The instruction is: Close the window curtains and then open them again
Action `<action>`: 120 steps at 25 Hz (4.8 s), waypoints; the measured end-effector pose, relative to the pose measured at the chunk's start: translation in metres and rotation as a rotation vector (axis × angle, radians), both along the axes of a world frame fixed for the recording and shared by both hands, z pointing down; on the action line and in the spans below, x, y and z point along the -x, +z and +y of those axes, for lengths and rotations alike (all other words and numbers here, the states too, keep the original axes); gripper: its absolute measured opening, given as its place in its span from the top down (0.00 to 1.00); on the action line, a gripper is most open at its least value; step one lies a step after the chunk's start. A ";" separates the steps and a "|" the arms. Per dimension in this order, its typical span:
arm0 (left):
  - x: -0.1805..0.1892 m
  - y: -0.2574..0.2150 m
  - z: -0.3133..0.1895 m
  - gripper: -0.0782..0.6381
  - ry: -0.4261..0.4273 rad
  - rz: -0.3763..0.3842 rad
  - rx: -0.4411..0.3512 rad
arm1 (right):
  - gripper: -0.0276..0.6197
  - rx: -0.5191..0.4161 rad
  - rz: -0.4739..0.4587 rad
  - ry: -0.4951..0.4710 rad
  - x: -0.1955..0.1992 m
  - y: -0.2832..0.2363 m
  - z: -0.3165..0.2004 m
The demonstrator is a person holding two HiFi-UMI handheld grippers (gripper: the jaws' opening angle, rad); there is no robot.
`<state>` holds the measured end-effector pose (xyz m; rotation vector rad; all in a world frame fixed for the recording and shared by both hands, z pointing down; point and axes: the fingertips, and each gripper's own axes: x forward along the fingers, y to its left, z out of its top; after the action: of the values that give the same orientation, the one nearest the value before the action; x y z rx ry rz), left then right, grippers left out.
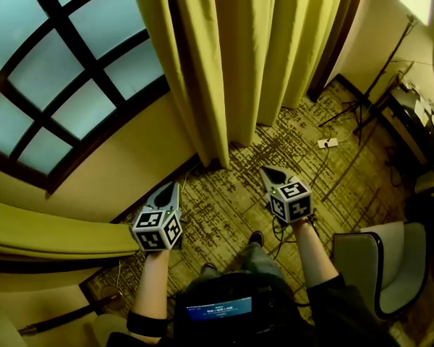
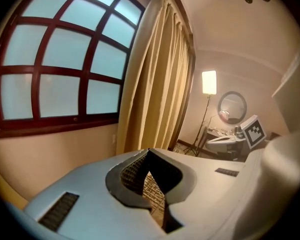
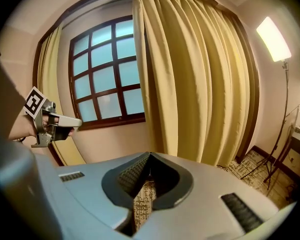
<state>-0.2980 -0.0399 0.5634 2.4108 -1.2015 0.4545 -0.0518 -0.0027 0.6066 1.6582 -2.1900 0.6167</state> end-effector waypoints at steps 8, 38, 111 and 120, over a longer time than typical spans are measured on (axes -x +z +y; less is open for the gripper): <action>-0.073 -0.018 -0.033 0.89 -0.049 0.016 -0.025 | 0.94 -0.009 -0.003 -0.077 -0.059 -0.011 -0.040; -0.121 -0.308 -0.339 0.33 -0.113 -0.086 -0.754 | 0.94 -0.435 0.176 -0.211 -0.008 -0.259 -0.344; -0.529 -0.516 -0.437 0.85 0.512 -0.504 -1.237 | 0.92 -0.716 0.314 0.093 -0.281 -0.450 -0.457; -0.587 -0.537 -0.446 0.85 0.551 -0.536 -1.238 | 0.92 -0.738 0.328 0.086 -0.337 -0.470 -0.469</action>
<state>0.2893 -0.4860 0.0264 3.9274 -1.1649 0.6681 0.2848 -0.4714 0.1364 2.0011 -2.2258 -0.4952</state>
